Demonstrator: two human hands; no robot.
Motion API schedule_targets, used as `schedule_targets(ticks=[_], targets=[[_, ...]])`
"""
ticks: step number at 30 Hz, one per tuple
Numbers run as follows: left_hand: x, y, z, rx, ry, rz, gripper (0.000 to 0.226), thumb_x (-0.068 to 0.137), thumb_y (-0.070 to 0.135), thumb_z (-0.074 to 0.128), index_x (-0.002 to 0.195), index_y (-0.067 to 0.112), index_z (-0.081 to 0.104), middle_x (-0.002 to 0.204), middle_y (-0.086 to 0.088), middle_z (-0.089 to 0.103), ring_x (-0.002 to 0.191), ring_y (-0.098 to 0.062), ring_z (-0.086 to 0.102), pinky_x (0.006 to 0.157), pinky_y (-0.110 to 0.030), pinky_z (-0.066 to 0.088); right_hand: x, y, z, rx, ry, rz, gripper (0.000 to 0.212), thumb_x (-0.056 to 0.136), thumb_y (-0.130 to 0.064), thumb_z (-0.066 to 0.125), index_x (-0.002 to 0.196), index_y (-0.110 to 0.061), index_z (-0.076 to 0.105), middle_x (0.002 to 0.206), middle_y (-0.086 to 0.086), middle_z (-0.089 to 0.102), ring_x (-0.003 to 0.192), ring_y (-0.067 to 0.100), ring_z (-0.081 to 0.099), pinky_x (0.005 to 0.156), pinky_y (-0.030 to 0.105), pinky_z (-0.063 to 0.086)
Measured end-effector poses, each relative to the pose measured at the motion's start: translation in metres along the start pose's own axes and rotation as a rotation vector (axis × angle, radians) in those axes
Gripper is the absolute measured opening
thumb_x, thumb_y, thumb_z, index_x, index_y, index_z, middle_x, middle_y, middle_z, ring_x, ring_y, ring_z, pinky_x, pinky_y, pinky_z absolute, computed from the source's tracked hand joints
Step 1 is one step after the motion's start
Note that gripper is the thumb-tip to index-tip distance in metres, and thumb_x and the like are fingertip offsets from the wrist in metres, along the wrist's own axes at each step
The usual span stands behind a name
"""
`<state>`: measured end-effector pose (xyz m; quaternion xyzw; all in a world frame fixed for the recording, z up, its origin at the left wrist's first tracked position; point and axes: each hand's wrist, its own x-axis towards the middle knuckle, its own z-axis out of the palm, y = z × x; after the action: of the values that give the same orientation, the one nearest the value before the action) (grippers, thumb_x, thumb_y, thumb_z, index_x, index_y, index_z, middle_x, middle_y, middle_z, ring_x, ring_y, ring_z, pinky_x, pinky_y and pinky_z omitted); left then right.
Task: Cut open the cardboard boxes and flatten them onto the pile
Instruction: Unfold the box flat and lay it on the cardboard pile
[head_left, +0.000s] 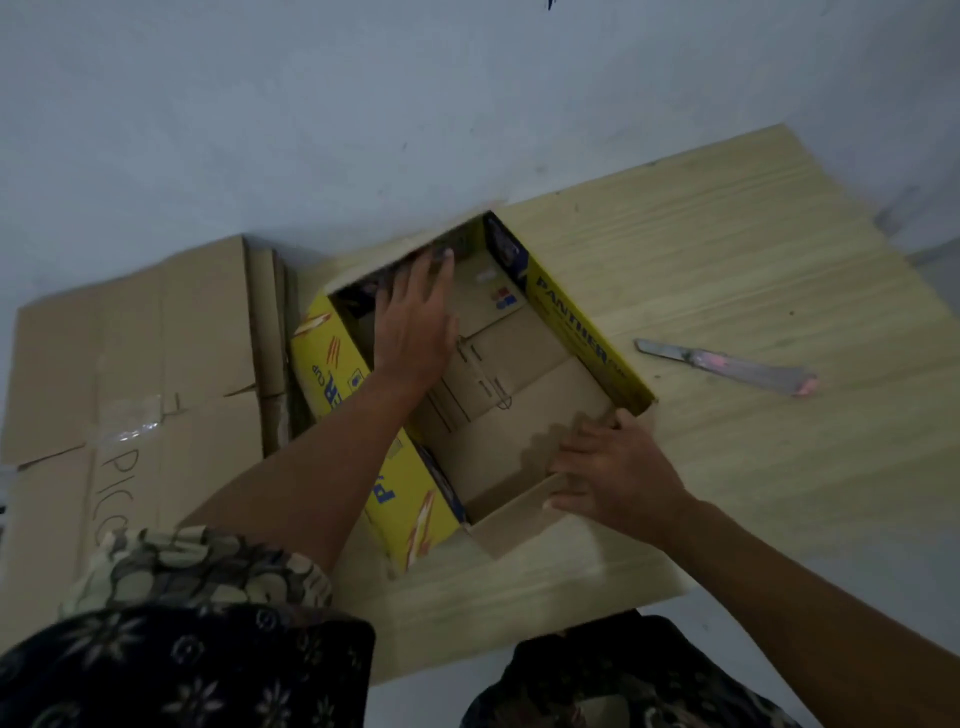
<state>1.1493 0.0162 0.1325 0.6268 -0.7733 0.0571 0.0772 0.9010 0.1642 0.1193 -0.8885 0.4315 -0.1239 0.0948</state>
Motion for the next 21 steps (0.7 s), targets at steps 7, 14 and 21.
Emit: schedule_targets(ticks=[7, 14, 21], targets=[[0.061, -0.029, 0.0, 0.128, -0.067, -0.173, 0.096, 0.087, 0.03, 0.073, 0.161, 0.01, 0.013, 0.169, -0.013, 0.008, 0.156, -0.034, 0.006, 0.119, -0.067, 0.003, -0.006, 0.018, 0.006, -0.008, 0.027, 0.002, 0.034, 0.063, -0.056, 0.088, 0.08, -0.031, 0.071, 0.077, -0.012, 0.066, 0.072, 0.015, 0.06, 0.069, 0.036, 0.028], [0.071, -0.049, 0.025, 0.054, -0.135, -0.196, 0.081, 0.09, 0.015, 0.071, 0.155, 0.004, 0.024, 0.163, -0.013, 0.02, 0.15, -0.036, 0.02, 0.113, -0.06, 0.031, -0.002, 0.029, 0.011, -0.01, 0.082, 0.031, 0.032, 0.073, -0.06, 0.066, 0.077, -0.028, 0.07, 0.076, -0.011, 0.066, 0.074, 0.018, 0.061, 0.072, 0.038, 0.032], [0.07, -0.047, 0.031, 0.084, -0.088, -0.167, 0.069, 0.086, 0.018, 0.071, 0.145, 0.004, 0.038, 0.145, -0.018, 0.041, 0.128, -0.04, 0.041, 0.099, -0.054, 0.037, -0.027, 0.02, 0.012, -0.045, 0.184, -0.021, 0.026, 0.086, -0.05, 0.072, 0.079, -0.025, 0.07, 0.079, -0.009, 0.063, 0.076, 0.016, 0.05, 0.066, 0.039, 0.04]])
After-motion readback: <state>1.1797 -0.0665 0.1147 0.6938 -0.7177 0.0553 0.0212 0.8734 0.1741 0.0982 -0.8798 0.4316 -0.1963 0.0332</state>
